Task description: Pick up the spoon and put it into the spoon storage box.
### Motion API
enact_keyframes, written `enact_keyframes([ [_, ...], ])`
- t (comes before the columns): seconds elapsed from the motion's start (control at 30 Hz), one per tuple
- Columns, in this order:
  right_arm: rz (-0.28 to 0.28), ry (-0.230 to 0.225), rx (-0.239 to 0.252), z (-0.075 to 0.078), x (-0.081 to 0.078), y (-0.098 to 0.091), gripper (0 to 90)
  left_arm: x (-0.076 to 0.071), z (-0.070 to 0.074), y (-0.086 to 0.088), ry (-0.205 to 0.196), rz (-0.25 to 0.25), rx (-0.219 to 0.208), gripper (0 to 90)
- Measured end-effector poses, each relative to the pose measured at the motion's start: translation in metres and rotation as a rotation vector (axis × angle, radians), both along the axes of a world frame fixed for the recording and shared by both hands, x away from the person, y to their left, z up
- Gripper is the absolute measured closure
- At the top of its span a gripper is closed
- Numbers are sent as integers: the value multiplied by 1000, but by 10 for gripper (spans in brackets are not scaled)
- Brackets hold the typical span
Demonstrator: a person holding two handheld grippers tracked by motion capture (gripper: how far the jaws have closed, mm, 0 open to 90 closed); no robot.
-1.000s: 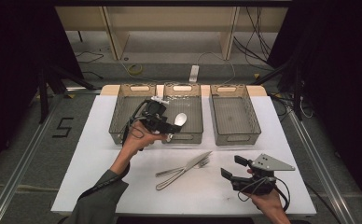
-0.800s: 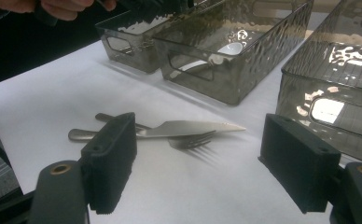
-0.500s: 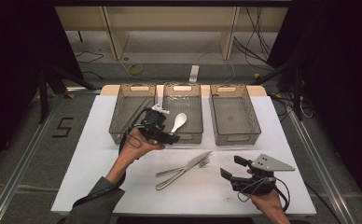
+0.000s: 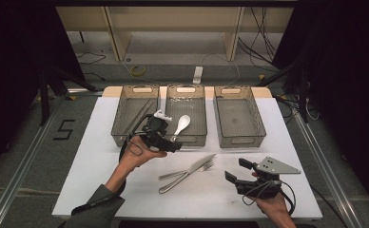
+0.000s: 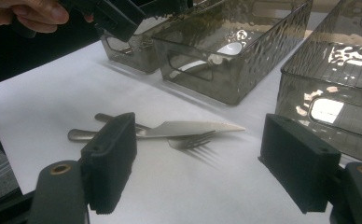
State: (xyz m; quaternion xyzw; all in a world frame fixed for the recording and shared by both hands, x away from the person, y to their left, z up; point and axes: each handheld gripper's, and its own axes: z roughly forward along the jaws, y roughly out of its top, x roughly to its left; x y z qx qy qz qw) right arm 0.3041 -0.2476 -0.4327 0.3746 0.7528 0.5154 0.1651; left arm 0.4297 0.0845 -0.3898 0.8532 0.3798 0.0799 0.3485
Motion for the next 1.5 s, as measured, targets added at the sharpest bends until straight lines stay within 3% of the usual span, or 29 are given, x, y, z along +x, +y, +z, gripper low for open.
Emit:
enact_keyframes([
  [0.3,-5,8,7,-2,2,-3,278,-8,-3,-5,27,-25,21,171],
  [0.57,-3,2,4,-1,2,-3,278,-16,-8,-12,27,-42,42,177],
  [0.93,-3,3,6,-2,2,-3,278,-23,-15,-10,39,-32,63,176],
  [1.2,-3,5,3,-2,2,-3,278,-27,-22,-13,71,-50,110,180],
  [1.5,-4,6,1,-2,3,-3,278,-33,-27,-17,87,-64,135,181],
])
